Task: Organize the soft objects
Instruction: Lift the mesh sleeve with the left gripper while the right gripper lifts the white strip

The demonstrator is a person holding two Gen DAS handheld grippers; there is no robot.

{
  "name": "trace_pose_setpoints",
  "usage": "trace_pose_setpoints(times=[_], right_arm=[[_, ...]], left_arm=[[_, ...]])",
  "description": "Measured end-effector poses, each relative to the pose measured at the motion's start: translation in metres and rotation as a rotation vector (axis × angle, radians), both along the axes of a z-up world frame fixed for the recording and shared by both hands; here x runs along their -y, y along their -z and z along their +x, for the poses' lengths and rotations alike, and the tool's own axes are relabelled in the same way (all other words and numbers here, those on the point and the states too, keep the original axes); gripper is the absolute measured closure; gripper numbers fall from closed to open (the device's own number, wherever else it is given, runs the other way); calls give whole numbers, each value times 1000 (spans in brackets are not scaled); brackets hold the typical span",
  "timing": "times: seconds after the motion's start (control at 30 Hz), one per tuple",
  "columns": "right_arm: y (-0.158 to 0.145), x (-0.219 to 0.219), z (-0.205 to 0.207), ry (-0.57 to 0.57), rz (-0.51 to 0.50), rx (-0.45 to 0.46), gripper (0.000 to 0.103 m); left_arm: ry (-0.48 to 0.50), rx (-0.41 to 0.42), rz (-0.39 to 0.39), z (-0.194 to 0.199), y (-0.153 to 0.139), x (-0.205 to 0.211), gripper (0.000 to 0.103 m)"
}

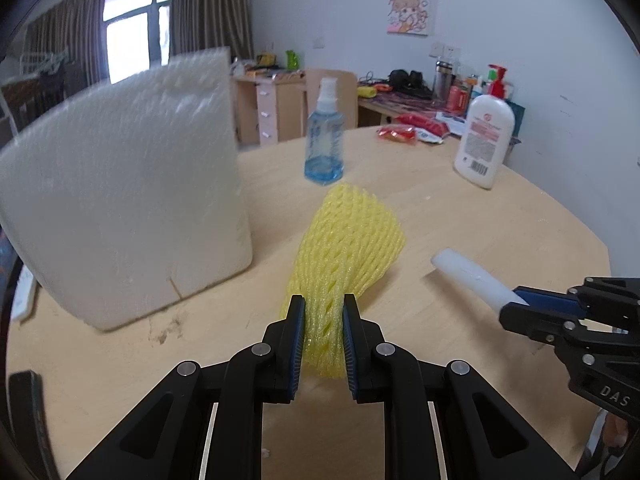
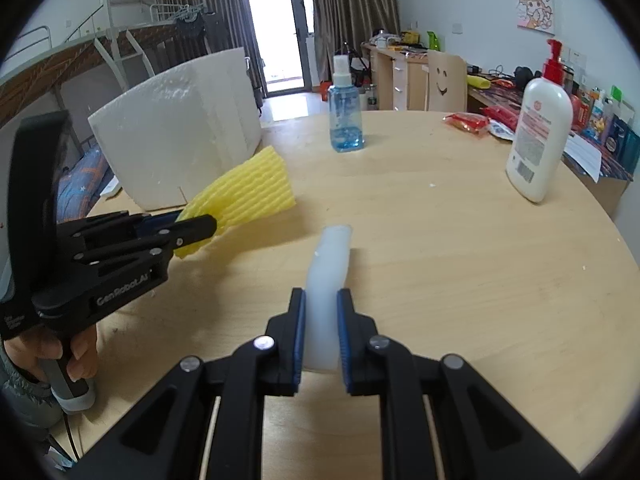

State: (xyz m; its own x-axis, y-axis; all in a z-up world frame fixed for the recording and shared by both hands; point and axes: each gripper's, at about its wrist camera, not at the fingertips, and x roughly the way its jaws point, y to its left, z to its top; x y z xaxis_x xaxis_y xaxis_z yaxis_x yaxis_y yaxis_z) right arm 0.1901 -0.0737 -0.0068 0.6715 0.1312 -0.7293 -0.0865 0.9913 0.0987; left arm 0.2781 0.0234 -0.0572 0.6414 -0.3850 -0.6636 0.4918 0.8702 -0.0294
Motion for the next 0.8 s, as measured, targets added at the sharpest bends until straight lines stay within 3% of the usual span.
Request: trace_pose_setpoints(times=[0.1, 0.63, 0.8], right_arm=[[-4, 5, -1, 3, 4, 15, 84], [-40, 23, -17, -27, 27, 143, 84], [-52, 25, -23, -44, 39, 175, 84]], left_arm=[[-6, 45, 21, -7, -9, 6, 84], [-92, 95, -23, -46, -50, -3, 84], [-133, 174, -32, -65, -67, -10, 84]])
